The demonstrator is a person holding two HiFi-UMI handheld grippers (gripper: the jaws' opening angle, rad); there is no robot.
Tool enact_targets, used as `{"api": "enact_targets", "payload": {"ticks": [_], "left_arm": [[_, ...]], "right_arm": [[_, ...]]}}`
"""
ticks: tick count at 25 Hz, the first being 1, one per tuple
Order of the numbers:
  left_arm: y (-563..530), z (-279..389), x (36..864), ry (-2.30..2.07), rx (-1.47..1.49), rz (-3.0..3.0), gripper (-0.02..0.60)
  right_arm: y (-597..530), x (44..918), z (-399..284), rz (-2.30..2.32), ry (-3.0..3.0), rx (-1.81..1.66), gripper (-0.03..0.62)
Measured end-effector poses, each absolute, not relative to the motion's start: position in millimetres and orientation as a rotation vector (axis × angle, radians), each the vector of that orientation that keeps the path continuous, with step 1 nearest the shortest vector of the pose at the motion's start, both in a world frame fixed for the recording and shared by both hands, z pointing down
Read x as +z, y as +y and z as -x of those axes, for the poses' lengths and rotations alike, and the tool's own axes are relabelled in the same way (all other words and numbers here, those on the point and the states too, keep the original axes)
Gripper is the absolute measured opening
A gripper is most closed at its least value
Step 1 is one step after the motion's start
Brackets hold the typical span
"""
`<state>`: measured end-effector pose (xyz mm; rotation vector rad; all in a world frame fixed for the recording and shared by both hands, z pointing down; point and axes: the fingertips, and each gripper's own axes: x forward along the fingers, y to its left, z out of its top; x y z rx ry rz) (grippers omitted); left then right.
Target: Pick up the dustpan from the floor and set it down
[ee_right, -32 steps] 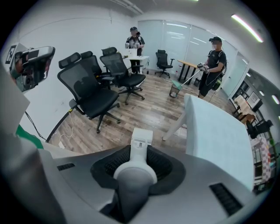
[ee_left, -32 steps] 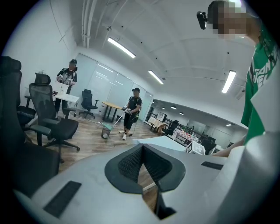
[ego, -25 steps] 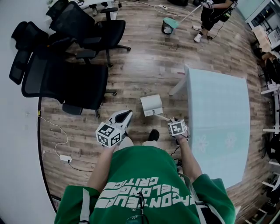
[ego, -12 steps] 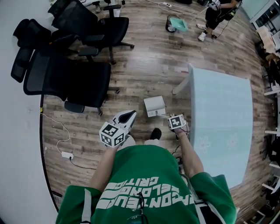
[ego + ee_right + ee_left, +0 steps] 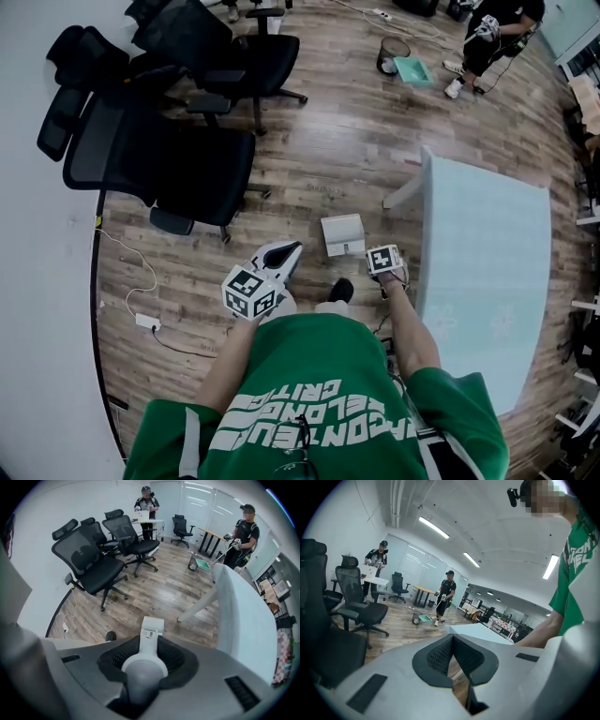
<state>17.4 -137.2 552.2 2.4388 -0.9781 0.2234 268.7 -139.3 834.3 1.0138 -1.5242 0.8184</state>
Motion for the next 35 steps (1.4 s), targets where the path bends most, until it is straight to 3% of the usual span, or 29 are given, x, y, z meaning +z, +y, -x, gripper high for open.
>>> {"api": "enact_targets", "payload": {"ticks": [21, 35], "left_arm": [[-123.8, 20.4, 554.3, -1.051, 0.177, -2.393, 0.002], [-142.8, 30.8, 541.2, -0.904, 0.075, -2.480, 0.002]], "right_arm": [[-148.6, 857.9, -254.9, -0.984, -1.472, 0.778, 0.117], [-139.8, 778.6, -249.1, -1.167, -1.519, 0.681, 0.135]]}}
